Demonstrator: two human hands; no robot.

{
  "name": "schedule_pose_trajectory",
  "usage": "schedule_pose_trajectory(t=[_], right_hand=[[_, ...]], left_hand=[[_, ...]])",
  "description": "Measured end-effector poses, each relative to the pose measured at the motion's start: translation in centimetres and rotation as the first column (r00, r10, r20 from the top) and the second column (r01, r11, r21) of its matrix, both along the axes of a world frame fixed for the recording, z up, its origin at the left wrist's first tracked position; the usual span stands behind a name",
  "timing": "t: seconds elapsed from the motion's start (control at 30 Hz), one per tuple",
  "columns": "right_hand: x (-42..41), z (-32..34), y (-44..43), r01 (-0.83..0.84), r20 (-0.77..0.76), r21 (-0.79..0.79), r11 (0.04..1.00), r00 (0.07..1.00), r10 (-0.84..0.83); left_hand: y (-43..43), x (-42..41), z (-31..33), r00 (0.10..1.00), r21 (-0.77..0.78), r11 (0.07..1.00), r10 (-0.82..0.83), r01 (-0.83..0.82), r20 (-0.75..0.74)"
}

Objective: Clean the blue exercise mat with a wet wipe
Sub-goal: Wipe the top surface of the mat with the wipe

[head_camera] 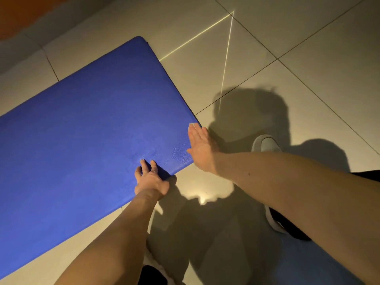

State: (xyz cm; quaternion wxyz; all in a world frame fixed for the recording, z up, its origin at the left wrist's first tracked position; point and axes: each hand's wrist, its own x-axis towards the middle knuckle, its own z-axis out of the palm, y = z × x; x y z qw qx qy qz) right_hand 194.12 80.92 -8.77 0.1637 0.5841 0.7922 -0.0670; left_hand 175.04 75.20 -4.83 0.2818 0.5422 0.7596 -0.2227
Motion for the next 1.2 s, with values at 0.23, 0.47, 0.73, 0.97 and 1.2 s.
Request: schedule_pose_trajectory(t=[0.23,0.47,0.73,0.97,1.2], right_hand=[[-3.6,0.0,-5.7,-0.229,-0.166,-0.095,0.969,0.963,0.211],[-1.8,0.1,-2.5,-0.278,-0.141,-0.054,0.959,0.953,0.269],[-1.0,0.2,2.9,0.069,-0.040,0.048,0.996,0.997,-0.067],[-4.6,-0.8,-1.8,-0.274,-0.088,0.058,0.960,0.957,0.278],[-5.6,-0.2,-4.3,-0.322,-0.272,0.074,0.944,0.904,0.329]], left_hand=[[-0.3,-0.3,-0.8,0.984,0.072,0.989,-0.116,0.126,-0.136],[-1.5,-1.4,-2.0,0.952,0.210,0.940,-0.227,0.269,-0.205],[-1.5,-1.5,-2.8,0.980,0.205,0.959,-0.181,0.195,-0.085],[-0.1,-2.7,-1.1,0.986,0.217,0.962,-0.168,0.164,-0.003],[1.2,-5.0,-0.8,0.998,0.331,0.943,0.001,-0.019,0.055]])
